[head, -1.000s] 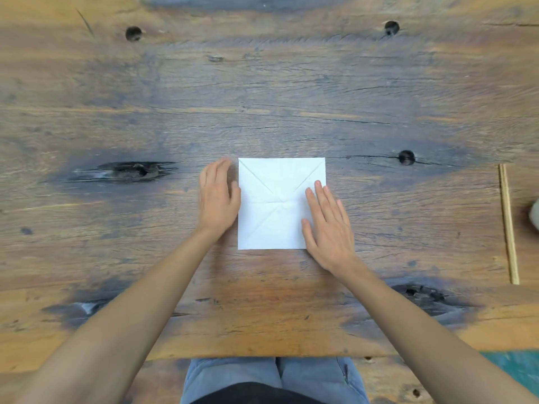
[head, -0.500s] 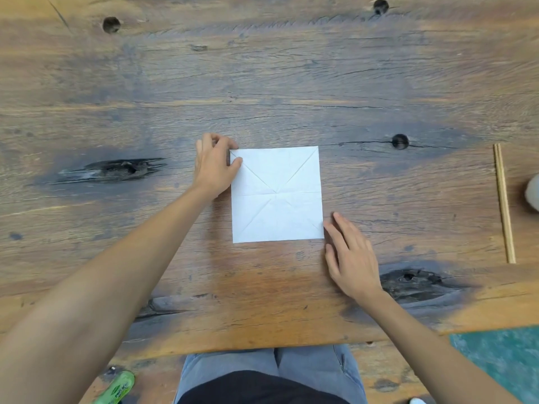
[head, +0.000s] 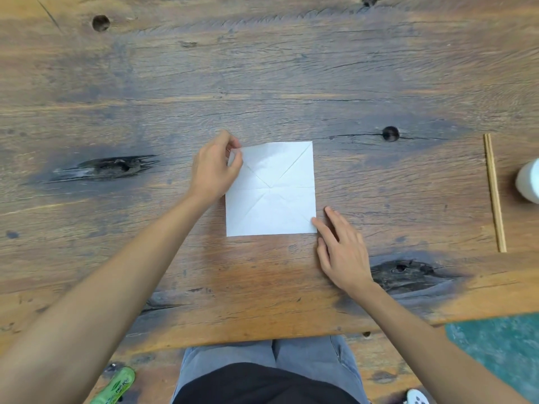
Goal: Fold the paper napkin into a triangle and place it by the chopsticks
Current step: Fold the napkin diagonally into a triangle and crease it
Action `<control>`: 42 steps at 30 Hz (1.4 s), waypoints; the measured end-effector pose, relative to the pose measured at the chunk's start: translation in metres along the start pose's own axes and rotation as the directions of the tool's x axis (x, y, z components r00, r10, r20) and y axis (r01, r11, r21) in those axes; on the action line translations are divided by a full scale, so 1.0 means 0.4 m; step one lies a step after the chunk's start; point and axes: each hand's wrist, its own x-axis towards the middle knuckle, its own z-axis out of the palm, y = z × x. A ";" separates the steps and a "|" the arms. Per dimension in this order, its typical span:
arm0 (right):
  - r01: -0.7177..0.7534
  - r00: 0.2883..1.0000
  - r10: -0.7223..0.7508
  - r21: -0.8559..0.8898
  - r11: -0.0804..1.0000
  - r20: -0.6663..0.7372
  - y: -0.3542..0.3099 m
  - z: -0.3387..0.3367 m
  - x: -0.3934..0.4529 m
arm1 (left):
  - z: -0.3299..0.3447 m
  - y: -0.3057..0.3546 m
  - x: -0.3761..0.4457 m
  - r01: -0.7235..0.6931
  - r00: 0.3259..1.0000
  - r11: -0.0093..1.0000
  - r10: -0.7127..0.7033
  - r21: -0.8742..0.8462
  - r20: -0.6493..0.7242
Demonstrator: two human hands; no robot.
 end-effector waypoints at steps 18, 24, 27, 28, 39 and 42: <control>-0.052 0.999 0.051 0.164 0.985 0.010 0.010 -0.019 -0.016 | 0.169 0.217 -0.267 -0.236 0.968 0.972 0.237 -0.011 0.078; -0.110 0.994 0.109 0.199 0.974 0.017 0.030 -0.027 -0.044 | 0.225 0.213 -0.273 -0.281 0.949 0.952 0.257 0.119 0.184; -0.102 0.995 0.104 0.216 0.971 0.005 0.042 -0.024 -0.056 | 0.247 0.197 -0.270 -0.309 0.926 0.934 0.253 0.181 0.280; -0.098 0.995 0.099 0.220 0.971 0.004 0.046 -0.023 -0.059 | 0.252 0.191 -0.270 -0.327 0.916 0.922 0.257 0.205 0.307; -0.064 0.997 0.072 0.218 0.974 -0.030 0.048 -0.016 -0.061 | 0.265 0.160 -0.267 -0.468 0.866 0.854 0.391 0.227 0.313; -0.017 0.999 0.025 0.217 0.976 -0.035 0.051 -0.010 -0.059 | 0.268 0.145 -0.267 -0.502 0.849 0.835 0.425 0.225 0.314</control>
